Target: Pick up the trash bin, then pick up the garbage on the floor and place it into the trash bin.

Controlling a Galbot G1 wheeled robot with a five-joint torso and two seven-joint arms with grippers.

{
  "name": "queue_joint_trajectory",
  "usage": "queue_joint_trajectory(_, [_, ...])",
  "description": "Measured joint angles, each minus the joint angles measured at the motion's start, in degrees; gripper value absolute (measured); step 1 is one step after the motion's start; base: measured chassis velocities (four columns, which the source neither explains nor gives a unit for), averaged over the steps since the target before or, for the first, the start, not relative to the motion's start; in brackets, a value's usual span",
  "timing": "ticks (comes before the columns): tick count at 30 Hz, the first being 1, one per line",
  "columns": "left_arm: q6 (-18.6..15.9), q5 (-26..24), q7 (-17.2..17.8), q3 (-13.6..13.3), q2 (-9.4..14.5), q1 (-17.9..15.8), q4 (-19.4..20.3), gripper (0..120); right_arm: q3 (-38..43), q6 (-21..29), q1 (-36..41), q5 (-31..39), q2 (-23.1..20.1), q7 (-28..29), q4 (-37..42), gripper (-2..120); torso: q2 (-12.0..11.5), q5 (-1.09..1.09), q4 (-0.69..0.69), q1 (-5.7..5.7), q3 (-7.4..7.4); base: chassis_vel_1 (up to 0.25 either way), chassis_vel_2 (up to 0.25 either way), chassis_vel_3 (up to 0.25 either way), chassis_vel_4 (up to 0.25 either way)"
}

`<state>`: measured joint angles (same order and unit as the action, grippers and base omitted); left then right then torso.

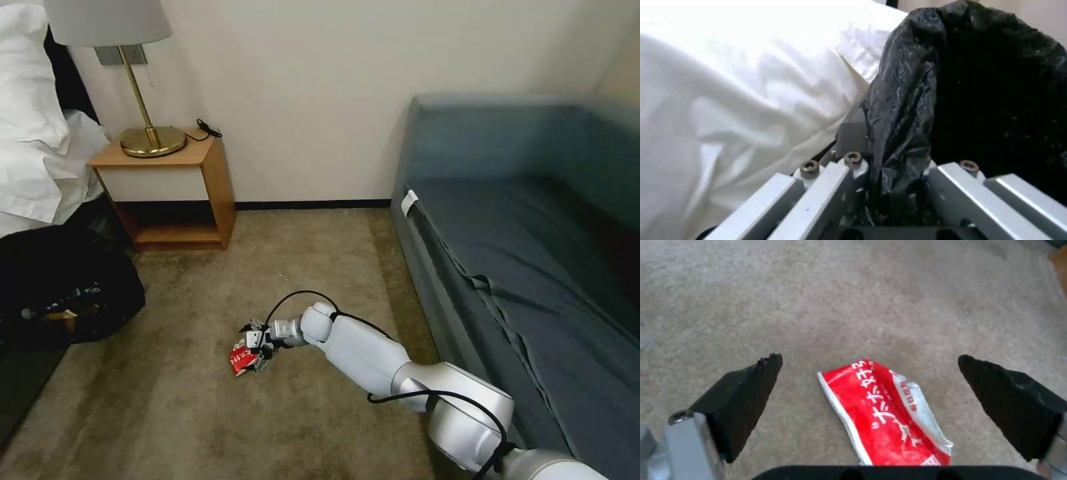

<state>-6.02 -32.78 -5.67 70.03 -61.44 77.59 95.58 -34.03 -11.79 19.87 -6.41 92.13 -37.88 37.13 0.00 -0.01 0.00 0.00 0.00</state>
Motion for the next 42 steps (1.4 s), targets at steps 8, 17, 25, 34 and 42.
queue_joint_trajectory(8, [0.30,-0.10,-0.18,-0.58,-0.12,-0.03,-0.27,4,-0.45,-0.17,1.05,1.95,0.00,1.18,1.60,100,0.00,0.00,0.00,0.00,0.00,0.000,0.000,0.000,0.000])
queue_joint_trajectory(17, [0.27,1.30,-0.21,-3.38,-1.00,-1.07,0.46,4,4.42,-0.61,1.41,3.25,0.02,2.38,4.72,100,0.00,0.01,0.01,0.00,0.00,0.000,0.000,0.000,0.000])
queue_joint_trajectory(25, [-0.61,1.91,-0.08,-5.29,-1.18,-2.22,1.45,4,8.44,-1.78,-1.36,3.07,0.01,1.58,5.69,100,0.00,0.02,-0.01,0.00,0.00,0.000,0.000,0.000,0.000])
queue_joint_trajectory(34, [-0.77,2.08,0.01,-6.51,-0.94,-3.25,1.29,4,9.00,-2.29,-1.78,2.86,0.01,0.43,5.52,100,0.00,0.02,0.00,0.00,0.00,0.000,0.000,0.000,0.000])
queue_joint_trajectory(42, [-0.75,2.40,-0.27,-7.92,-0.92,-4.15,0.19,4,8.87,-2.71,-0.24,1.91,0.01,-0.31,5.02,100,0.00,0.02,0.01,0.00,0.00,-0.006,0.008,0.006,-0.007])
